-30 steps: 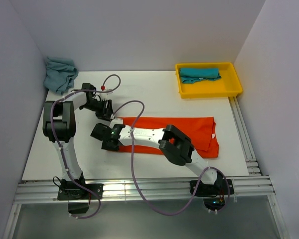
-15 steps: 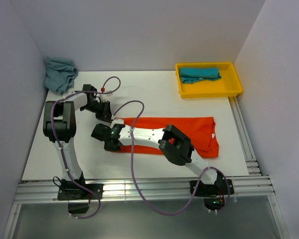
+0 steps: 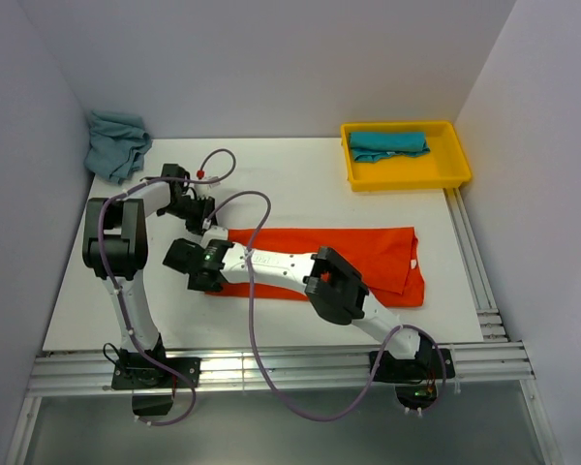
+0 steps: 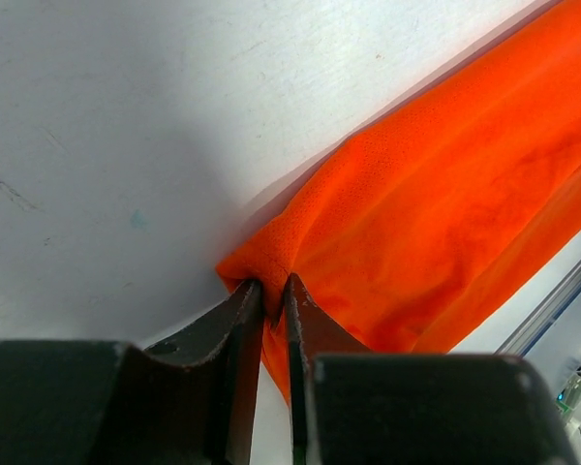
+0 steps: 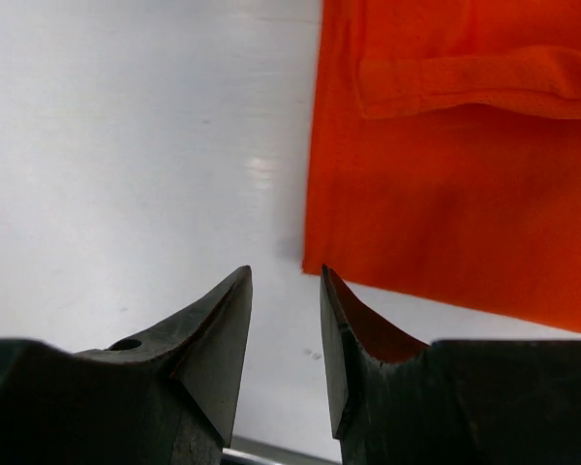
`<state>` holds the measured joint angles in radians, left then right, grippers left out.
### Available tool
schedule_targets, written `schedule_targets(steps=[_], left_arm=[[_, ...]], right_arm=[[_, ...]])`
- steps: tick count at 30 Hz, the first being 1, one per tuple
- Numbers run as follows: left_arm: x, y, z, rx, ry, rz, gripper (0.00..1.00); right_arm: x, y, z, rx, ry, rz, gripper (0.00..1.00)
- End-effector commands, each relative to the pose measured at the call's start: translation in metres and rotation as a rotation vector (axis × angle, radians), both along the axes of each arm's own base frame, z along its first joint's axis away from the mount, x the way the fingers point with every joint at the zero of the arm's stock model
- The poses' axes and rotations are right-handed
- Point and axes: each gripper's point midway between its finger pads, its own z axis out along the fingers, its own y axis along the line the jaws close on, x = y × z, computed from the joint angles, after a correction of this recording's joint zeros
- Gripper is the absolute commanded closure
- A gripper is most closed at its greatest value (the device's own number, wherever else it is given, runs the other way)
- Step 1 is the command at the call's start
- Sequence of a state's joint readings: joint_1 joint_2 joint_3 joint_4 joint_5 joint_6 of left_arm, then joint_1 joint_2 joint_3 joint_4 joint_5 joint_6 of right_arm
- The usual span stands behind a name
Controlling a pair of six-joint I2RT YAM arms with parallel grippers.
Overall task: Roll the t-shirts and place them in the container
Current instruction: Roll the tshirt
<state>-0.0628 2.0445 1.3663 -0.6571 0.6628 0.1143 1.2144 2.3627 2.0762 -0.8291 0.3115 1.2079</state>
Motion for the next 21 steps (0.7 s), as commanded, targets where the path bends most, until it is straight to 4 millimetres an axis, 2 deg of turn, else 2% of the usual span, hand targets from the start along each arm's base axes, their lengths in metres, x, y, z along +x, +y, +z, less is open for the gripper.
schedule_targets(steps=[1,7,10,11,12,15,21], left_arm=[[0.004,-0.003,0.016,0.003,-0.055,-0.007,0.80],[0.003,-0.005,0.015,0.009,-0.058,-0.012,0.81],[0.001,-0.006,0.013,0.014,-0.055,-0.014,0.82],[0.001,-0.006,0.012,0.014,-0.054,-0.014,0.82],[0.001,-0.006,0.012,0.016,-0.053,-0.012,0.84],[0.001,-0.005,0.010,0.024,-0.051,-0.010,0.87],[0.007,-0.001,0.017,0.066,-0.069,0.011,0.96]], right_arm=[[0.001,-0.010,-0.018,-0.080,-0.007,-0.015,0.58],[-0.001,-0.012,-0.031,-0.115,0.005,-0.019,0.58],[-0.004,-0.014,-0.035,-0.131,0.013,-0.018,0.62],[-0.006,-0.014,-0.035,-0.132,0.013,-0.015,0.65],[-0.006,-0.015,-0.036,-0.136,0.013,-0.015,0.74],[-0.008,-0.015,-0.034,-0.128,0.013,-0.012,0.89],[-0.005,-0.012,-0.009,-0.088,-0.018,-0.005,0.97]])
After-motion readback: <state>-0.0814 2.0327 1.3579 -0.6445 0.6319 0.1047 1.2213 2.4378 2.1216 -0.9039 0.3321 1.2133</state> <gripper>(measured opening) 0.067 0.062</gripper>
